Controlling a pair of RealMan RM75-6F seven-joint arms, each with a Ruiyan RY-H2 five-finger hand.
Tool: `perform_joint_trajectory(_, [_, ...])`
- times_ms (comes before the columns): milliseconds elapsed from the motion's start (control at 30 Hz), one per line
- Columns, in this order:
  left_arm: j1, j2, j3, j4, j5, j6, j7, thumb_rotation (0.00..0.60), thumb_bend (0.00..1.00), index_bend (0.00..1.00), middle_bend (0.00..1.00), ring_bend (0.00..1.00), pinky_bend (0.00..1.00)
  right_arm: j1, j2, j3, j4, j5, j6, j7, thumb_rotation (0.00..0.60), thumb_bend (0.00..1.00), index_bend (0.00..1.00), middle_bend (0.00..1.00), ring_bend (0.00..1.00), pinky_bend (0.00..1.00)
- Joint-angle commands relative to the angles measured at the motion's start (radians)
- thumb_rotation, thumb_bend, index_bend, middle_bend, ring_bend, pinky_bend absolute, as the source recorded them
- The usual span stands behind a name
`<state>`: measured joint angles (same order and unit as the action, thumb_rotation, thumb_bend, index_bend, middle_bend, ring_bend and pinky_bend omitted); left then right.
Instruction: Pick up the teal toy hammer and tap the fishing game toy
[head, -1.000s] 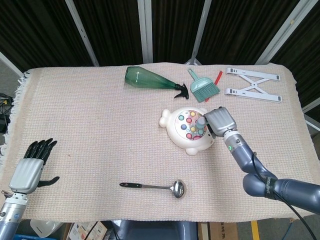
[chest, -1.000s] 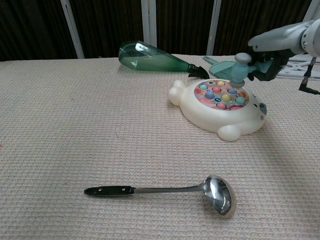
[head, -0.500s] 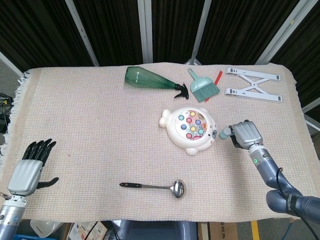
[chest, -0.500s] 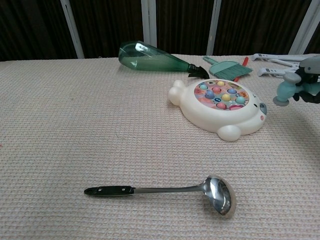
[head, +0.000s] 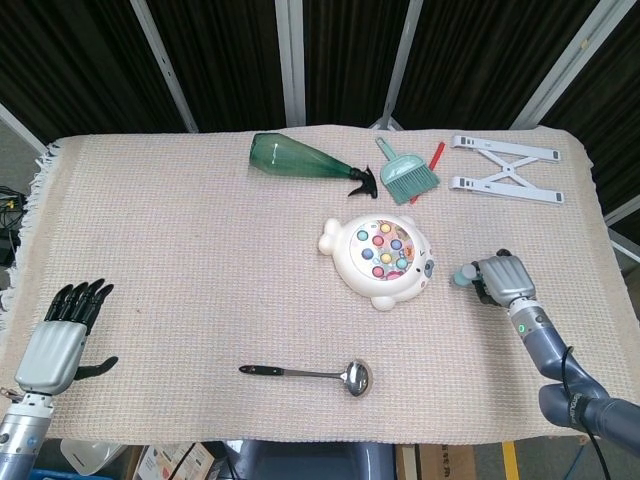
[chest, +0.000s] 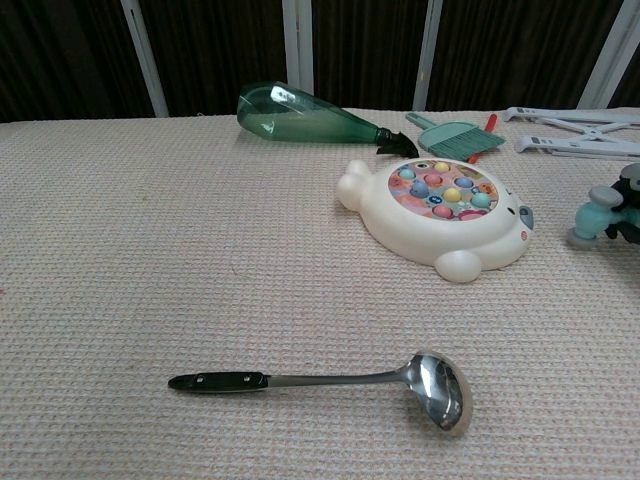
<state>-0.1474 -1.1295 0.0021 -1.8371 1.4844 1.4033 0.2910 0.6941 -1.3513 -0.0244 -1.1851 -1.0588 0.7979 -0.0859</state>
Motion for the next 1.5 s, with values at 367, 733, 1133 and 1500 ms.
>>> perform_joint_trajectory(367, [0.001,0.001,-0.002,-0.004,-0.007,-0.002,0.004,0.6,0.11,0.0,0.0,0.0,0.0,-0.026,-0.016,0.032,0.047,-0.031,-0.052,0.048,0.6,0.85,0.65,0.6,0.41,0.07])
perform_joint_trajectory(733, [-0.003,-0.002,-0.005,-0.004,-0.012,-0.009,0.007,0.6,0.11,0.0,0.0,0.0,0.0,-0.034,-0.004,0.057,0.04,-0.016,-0.078,0.034,0.6,0.55,0.57,0.52,0.36,0.04])
perform_joint_trajectory(1133, [-0.007,-0.005,-0.007,-0.005,-0.018,-0.015,0.014,0.6,0.11,0.0,0.0,0.0,0.0,-0.039,0.002,0.076,0.038,-0.002,-0.1,0.023,0.6,0.44,0.54,0.5,0.34,0.02])
perform_joint_trajectory(1500, [-0.01,-0.01,-0.008,-0.008,-0.023,-0.02,0.02,0.6,0.11,0.0,0.0,0.0,0.0,-0.002,0.039,0.106,0.018,0.044,-0.172,-0.004,0.6,0.44,0.45,0.44,0.29,0.0])
